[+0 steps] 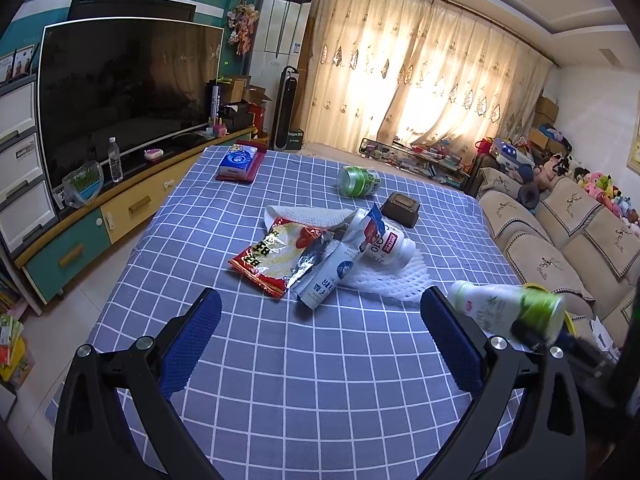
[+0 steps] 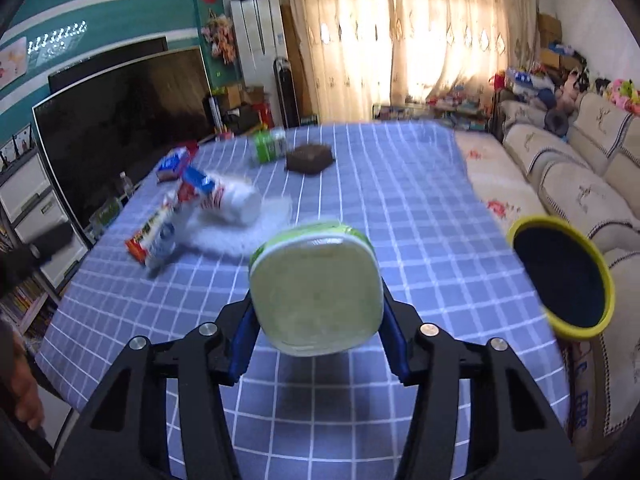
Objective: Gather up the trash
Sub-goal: 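Grasp the green-capped milk bottle with the right tool, then carry the milk bottle over the yellow bin and open the right tool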
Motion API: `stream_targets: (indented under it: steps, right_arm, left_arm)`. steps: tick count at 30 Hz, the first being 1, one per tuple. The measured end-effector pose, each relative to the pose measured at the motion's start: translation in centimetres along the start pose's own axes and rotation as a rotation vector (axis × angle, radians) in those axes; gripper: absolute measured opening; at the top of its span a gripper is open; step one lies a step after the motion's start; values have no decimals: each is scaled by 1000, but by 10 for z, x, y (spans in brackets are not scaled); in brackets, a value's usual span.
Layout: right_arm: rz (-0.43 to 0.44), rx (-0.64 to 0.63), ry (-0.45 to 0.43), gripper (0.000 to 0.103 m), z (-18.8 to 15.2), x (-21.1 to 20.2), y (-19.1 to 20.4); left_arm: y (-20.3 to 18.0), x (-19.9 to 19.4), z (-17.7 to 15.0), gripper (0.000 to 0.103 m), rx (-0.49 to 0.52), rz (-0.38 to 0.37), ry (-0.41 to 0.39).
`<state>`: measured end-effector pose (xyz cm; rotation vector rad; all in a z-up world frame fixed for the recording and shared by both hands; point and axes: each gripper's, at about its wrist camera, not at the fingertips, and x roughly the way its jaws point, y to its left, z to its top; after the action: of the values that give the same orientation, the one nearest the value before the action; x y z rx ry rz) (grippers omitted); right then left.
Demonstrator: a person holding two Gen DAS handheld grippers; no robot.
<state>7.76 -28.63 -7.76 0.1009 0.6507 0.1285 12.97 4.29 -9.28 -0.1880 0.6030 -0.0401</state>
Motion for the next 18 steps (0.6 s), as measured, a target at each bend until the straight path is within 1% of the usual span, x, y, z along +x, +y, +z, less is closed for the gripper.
stream_targets:
  steps: [8,18]
  right_arm:
    - [11,2,-53,49,22,-17,-12]
    - [33,-4,-39,49,31,-15,-12]
  left_arm:
    - [-2,3,-1,98,5,3,2]
    - [-9,7,-2,98,24,6,15]
